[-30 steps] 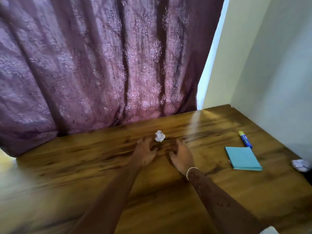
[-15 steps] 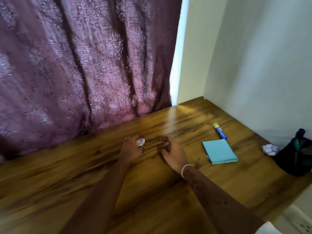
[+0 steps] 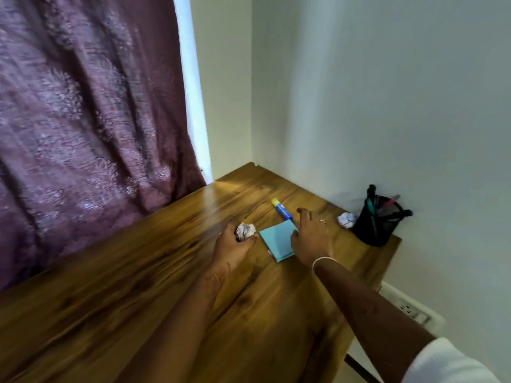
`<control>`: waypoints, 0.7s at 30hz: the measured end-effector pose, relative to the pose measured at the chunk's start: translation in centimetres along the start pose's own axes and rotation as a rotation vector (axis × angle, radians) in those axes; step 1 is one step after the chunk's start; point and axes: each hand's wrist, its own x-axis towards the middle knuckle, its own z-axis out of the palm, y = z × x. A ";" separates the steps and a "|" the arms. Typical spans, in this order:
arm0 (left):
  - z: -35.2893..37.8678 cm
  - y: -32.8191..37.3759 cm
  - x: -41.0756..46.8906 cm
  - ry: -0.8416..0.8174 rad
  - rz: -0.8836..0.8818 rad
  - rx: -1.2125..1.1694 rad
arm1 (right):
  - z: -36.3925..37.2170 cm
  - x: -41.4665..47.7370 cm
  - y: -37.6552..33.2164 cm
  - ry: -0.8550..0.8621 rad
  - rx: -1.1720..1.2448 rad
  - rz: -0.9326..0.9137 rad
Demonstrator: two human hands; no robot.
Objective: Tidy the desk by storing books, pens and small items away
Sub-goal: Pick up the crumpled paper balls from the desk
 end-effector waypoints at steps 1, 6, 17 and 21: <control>0.7 0.3 0.3 -0.020 0.010 -0.001 | 0.1 0.9 1.3 -0.023 -0.106 0.007; 3.3 0.9 2.0 -0.074 0.015 -0.060 | 1.4 3.9 5.5 -0.086 -0.412 0.003; 6.0 0.7 4.1 -0.043 -0.036 -0.179 | 0.0 8.4 7.5 -0.332 -0.668 0.126; 6.0 1.2 3.9 -0.049 -0.045 -0.185 | -0.4 8.6 7.6 -0.343 -0.619 0.106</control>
